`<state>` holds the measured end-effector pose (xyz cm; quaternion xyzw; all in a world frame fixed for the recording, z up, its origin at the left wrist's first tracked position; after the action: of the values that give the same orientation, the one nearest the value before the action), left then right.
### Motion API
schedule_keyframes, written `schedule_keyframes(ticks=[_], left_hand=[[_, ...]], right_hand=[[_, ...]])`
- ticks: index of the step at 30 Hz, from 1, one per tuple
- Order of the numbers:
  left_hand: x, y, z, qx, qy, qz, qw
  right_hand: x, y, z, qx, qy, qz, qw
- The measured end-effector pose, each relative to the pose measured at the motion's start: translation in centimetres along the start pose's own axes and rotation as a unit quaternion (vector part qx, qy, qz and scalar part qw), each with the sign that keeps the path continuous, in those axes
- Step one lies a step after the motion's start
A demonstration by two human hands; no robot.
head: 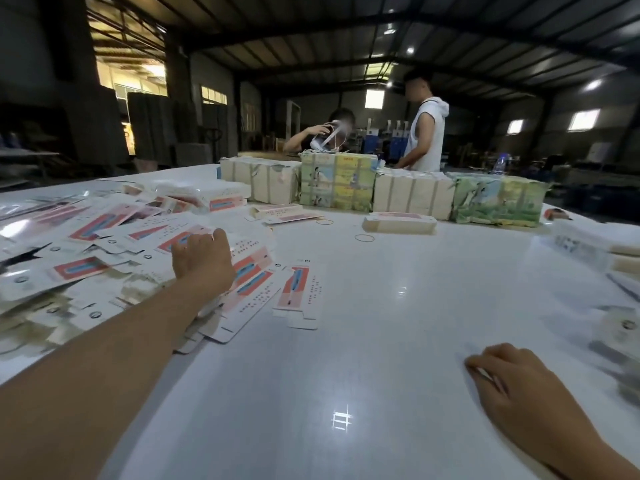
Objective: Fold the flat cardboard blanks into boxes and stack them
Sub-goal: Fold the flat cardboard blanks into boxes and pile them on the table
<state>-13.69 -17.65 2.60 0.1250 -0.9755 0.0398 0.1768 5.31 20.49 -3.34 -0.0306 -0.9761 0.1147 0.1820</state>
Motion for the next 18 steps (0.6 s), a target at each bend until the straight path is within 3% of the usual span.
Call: schedule_keyframes(ticks=[2, 4, 8, 10, 11, 13, 14, 15, 16, 18], left_hand=[[-0.8, 0.6, -1.0, -0.077, 0.024, 0.024, 0.996], [-1.9, 1.9, -2.0, -0.200, -0.008, 0.047, 0.979], [-6.6, 7.1, -4.1, -0.431, -0.095, 0.118, 0.890], [-9.7, 10.0, -4.7, -0.484, -0.149, 0.166, 0.846], [-11.1, 11.2, -4.9, -0.491, -0.169, 0.190, 0.833], [-13.5, 13.4, -5.4, -0.487, -0.201, 0.232, 0.817], [-14.4, 14.2, -5.6, -0.483, -0.218, 0.245, 0.812], [-15.1, 14.8, -5.7, -0.478, -0.235, 0.254, 0.807], [-15.8, 15.3, -5.6, -0.468, -0.248, 0.261, 0.807], [-16.8, 15.8, -5.2, -0.400, -0.207, 0.288, 0.845]], right_hand=[[-0.1, -0.1, 0.1, 0.003, 0.004, 0.003, 1.000], [0.1, -0.2, 0.1, -0.006, -0.003, -0.002, 1.000], [0.6, 0.3, 0.1, 0.016, -0.020, 0.003, 1.000], [0.6, 0.2, -0.6, 0.159, 0.032, 0.030, 0.986], [0.7, 0.2, -1.3, 0.305, 0.058, 0.098, 0.946], [0.8, 0.3, -2.4, 0.568, 0.039, 0.249, 0.783], [0.7, 0.4, -2.8, 0.632, 0.017, 0.281, 0.721], [0.6, 0.6, -3.0, 0.669, 0.010, 0.295, 0.682], [0.4, 0.8, -3.3, 0.684, 0.015, 0.297, 0.666], [0.1, 0.9, -3.5, 0.664, 0.026, 0.293, 0.688]])
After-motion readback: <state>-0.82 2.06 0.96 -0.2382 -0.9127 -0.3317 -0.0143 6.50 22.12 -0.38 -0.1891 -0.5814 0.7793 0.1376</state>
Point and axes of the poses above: each hand's wrist, its own x-axis towards the middle knuckle, its own z-axis out of the palm, y = z × x, the point moved 1 cm from there along x, towards the middle knuckle, and after that the axes turned 2 degrees about x, right-handed, at the moved point
